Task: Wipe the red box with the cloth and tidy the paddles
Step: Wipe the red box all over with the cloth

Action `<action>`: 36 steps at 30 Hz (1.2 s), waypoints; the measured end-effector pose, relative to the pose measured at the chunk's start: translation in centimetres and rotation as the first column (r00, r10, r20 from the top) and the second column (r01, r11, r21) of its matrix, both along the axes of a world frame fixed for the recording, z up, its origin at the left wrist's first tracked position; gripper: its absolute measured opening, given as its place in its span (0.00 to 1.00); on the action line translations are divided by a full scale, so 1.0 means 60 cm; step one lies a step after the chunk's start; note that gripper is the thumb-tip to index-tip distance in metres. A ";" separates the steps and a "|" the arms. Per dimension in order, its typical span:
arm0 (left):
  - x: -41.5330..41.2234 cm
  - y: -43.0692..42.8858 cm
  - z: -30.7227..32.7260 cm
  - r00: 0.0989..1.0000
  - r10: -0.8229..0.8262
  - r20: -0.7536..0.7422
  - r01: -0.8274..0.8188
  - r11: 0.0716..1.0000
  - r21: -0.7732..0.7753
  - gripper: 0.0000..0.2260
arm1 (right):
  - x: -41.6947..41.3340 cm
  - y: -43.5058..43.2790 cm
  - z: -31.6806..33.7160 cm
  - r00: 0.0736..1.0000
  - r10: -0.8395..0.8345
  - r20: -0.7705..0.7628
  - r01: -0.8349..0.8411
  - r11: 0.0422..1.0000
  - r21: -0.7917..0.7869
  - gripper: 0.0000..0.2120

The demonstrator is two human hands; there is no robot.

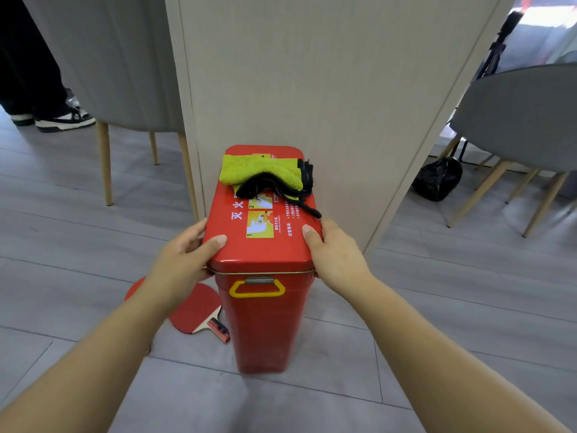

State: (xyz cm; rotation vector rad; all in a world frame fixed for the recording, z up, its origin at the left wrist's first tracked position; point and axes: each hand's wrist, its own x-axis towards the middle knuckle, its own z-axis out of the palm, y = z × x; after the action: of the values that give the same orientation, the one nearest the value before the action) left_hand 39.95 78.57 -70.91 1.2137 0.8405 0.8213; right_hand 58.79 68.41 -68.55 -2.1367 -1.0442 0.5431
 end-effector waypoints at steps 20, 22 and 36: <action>0.021 -0.031 -0.008 0.987 -0.035 -0.154 0.067 0.977 0.203 0.12 | -0.035 -0.150 0.001 0.993 -0.115 0.011 0.115 0.993 -0.014 0.17; 0.018 -0.041 -0.008 0.986 0.006 -0.169 0.038 0.966 0.254 0.10 | -0.016 -0.158 0.012 0.995 -0.058 0.083 0.064 0.996 -0.066 0.19; 0.022 -0.138 0.020 0.933 0.185 -0.310 -0.134 0.975 0.176 0.25 | 0.211 -0.086 0.069 0.919 -0.071 0.388 0.003 0.985 0.173 0.07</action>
State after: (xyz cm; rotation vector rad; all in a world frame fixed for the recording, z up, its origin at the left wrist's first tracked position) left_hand 41.30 70.27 -69.71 1.4552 1.1745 0.8405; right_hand 71.43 63.23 -64.42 -2.1542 -1.2121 -0.0041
